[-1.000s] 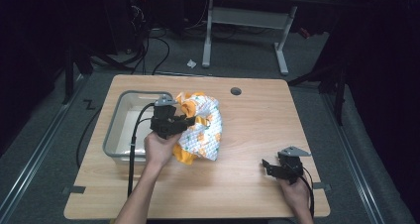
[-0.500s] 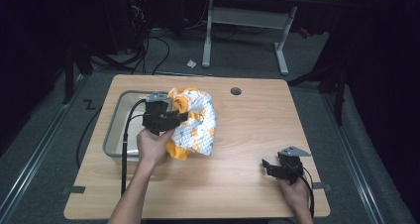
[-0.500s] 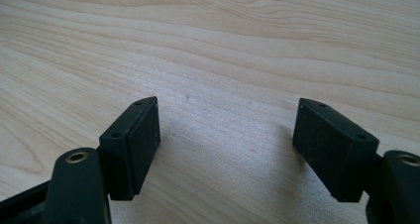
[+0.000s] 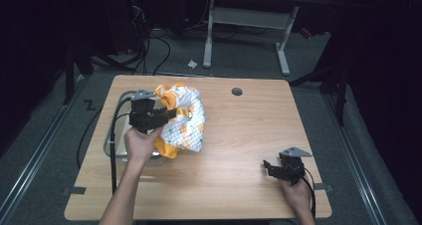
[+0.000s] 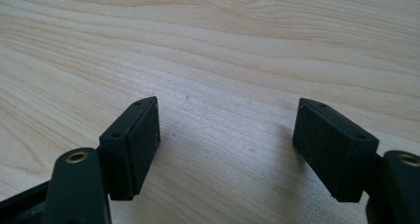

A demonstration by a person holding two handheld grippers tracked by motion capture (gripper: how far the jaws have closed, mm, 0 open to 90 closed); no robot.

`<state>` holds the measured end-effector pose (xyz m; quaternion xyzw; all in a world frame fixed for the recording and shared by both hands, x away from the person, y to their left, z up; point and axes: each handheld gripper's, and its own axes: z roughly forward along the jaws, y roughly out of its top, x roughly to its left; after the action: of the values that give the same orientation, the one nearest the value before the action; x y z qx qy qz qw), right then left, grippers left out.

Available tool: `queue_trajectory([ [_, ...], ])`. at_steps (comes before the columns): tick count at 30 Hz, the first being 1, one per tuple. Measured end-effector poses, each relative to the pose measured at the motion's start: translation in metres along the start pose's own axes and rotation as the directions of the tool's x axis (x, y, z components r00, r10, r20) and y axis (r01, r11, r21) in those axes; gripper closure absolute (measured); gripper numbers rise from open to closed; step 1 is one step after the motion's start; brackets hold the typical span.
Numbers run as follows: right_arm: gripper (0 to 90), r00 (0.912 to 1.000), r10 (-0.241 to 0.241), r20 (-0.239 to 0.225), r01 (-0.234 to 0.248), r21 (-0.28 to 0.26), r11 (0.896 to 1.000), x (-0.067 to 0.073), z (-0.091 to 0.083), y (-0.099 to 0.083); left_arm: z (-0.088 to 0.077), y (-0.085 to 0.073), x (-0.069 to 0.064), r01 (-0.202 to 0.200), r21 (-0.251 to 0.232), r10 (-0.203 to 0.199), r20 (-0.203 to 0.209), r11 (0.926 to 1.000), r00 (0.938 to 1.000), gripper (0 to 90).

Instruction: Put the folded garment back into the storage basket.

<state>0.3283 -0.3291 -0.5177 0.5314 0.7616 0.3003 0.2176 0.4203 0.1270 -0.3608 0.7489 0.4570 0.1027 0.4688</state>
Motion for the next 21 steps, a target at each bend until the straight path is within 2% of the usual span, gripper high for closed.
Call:
queue_trajectory([
  [8, 26.8, 1.0000, 0.001, 0.000, -0.001, 0.001, 1.000, 0.000, 0.000, 0.000, -0.016, 0.002, 0.008, -0.004, -0.018, 0.003, -0.038, 0.9998, 0.9993, 73.3],
  [21, 26.8, 1.0000, 0.001, -0.001, -0.001, 0.001, 1.000, 0.000, 0.000, 0.000, -0.026, 0.003, 0.027, 0.008, -0.002, -0.009, -0.087, 1.0000, 0.9962, 73.4],
])
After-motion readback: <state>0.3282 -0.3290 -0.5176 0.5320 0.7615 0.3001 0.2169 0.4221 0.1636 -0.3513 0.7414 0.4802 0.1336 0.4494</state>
